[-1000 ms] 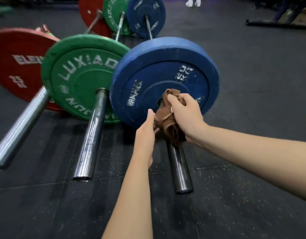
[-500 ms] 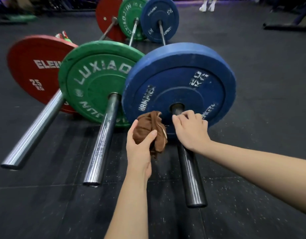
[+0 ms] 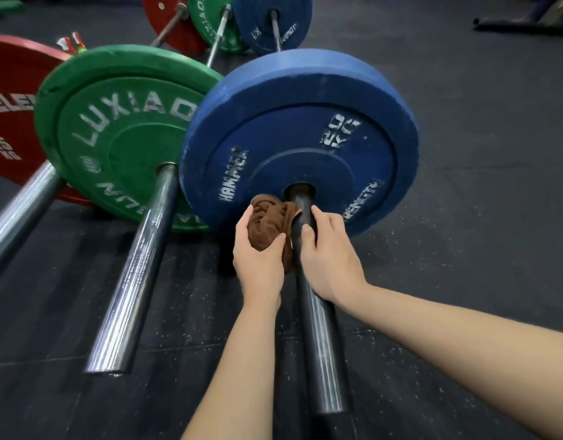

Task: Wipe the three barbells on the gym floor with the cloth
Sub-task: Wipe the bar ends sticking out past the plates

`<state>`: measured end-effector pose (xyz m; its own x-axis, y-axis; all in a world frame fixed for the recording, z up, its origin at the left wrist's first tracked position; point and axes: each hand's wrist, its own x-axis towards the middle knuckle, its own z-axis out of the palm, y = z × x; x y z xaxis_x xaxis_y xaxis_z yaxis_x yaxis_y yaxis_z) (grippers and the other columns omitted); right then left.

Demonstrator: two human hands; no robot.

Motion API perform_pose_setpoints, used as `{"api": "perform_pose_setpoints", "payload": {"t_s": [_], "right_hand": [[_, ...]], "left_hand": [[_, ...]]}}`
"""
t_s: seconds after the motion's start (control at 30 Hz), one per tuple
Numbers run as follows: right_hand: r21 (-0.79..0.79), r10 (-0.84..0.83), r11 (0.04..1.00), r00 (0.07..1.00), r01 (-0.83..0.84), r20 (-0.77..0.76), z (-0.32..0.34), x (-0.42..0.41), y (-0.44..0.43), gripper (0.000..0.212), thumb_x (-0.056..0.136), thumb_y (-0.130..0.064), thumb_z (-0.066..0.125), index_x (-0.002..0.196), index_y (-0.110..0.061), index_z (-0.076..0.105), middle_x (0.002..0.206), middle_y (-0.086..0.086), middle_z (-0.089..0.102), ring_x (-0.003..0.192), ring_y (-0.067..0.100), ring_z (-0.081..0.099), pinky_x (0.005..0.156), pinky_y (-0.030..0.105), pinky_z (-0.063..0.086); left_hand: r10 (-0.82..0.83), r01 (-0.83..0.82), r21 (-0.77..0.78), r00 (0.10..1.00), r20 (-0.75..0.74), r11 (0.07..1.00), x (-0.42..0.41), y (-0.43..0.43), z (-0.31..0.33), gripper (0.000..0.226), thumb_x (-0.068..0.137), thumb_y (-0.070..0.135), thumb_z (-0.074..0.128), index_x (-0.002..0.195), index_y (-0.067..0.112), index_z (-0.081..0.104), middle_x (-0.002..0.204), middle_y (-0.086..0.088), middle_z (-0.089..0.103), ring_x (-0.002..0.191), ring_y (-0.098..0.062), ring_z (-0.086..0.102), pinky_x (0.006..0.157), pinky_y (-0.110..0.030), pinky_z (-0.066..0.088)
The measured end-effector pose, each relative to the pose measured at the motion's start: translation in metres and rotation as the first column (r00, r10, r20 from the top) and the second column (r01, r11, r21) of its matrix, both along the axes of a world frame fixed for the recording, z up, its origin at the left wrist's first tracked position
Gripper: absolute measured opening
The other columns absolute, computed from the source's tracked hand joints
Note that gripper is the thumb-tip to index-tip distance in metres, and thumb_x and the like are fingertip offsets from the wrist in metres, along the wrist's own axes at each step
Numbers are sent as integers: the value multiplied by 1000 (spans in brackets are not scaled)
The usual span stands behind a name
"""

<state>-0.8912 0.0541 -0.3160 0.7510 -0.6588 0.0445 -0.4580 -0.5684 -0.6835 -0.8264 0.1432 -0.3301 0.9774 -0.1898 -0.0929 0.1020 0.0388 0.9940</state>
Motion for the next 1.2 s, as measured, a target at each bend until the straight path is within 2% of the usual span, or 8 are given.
{"api": "perform_pose_setpoints", "payload": {"t_s": [0.13, 0.23, 0.4, 0.57, 0.7, 0.87, 1.0, 1.2], "right_hand": [[-63, -24, 998, 998, 21, -50, -1, 2, 2, 53, 109, -37, 29, 159, -20, 25, 148, -3, 35, 129, 21, 47, 99, 40, 43], [-98, -39, 995, 997, 32, -67, -3, 3, 1, 52, 109, -36, 28, 158, -18, 27, 147, -2, 38, 127, 23, 49, 97, 43, 45], [-88, -28, 996, 996, 21, -80, -8, 4, -1, 52, 109, -36, 29, 157, -15, 30, 143, -1, 38, 120, 27, 54, 94, 46, 48], [-101, -6, 995, 994, -5, -107, -8, 6, -1, 55, 108, -35, 25, 157, -11, 27, 142, 2, 38, 119, 25, 52, 96, 45, 49], [-95, -8, 995, 991, -5, -136, -4, 3, 0, 57, 108, -34, 20, 159, -11, 26, 145, 2, 37, 124, 24, 49, 100, 41, 46], [-73, -34, 997, 991, 24, -130, 0, 3, 2, 51, 110, -32, 27, 158, -14, 29, 147, 2, 36, 127, 27, 52, 104, 44, 43], [-80, -58, 996, 990, 48, -129, 4, 3, 5, 49, 110, -33, 27, 156, -16, 32, 149, 0, 36, 127, 28, 52, 101, 44, 42], [-95, -63, 994, 989, 50, -131, 6, 4, 5, 50, 110, -36, 28, 157, -18, 33, 152, -3, 35, 128, 27, 51, 101, 42, 42]], "left_hand": [[-124, 129, 55, 989, -84, 990, 22, -20, 2, 61, 90, 4, 63, 143, 32, 52, 129, 8, 63, 117, -11, 62, 106, -40, 51], [-143, 148, 12, 972, -188, 989, 35, -36, 5, 43, 85, 34, 61, 127, 32, 50, 123, -1, 63, 113, -21, 63, 102, -46, 52], [-223, 218, 391, 974, -34, 894, 44, -40, 16, 34, 100, 51, 53, 116, 26, 36, 128, -5, 56, 113, -24, 57, 102, -45, 45], [-458, 430, 527, 885, -85, 734, 64, -19, 39, 33, 94, 49, 64, 112, 28, 45, 105, 0, 65, 100, -20, 64, 96, -47, 53], [-447, 428, 484, 891, -83, 763, 38, 5, 33, 19, 91, 42, 62, 98, 29, 50, 88, 4, 65, 87, -18, 64, 86, -44, 52], [-459, 530, 373, 847, -267, 762, -8, 40, -8, 19, 95, 46, 53, 96, 27, 55, 86, 6, 64, 87, -17, 62, 91, -41, 51], [-365, 392, 313, 920, -145, 865, 14, 29, 0, 15, 96, 37, 63, 104, 28, 55, 96, 4, 66, 92, -16, 65, 87, -36, 53], [-356, 348, 297, 934, -26, 889, 58, -7, 34, 30, 95, 36, 68, 120, 31, 53, 104, 10, 63, 96, -11, 61, 84, -29, 48]]}}
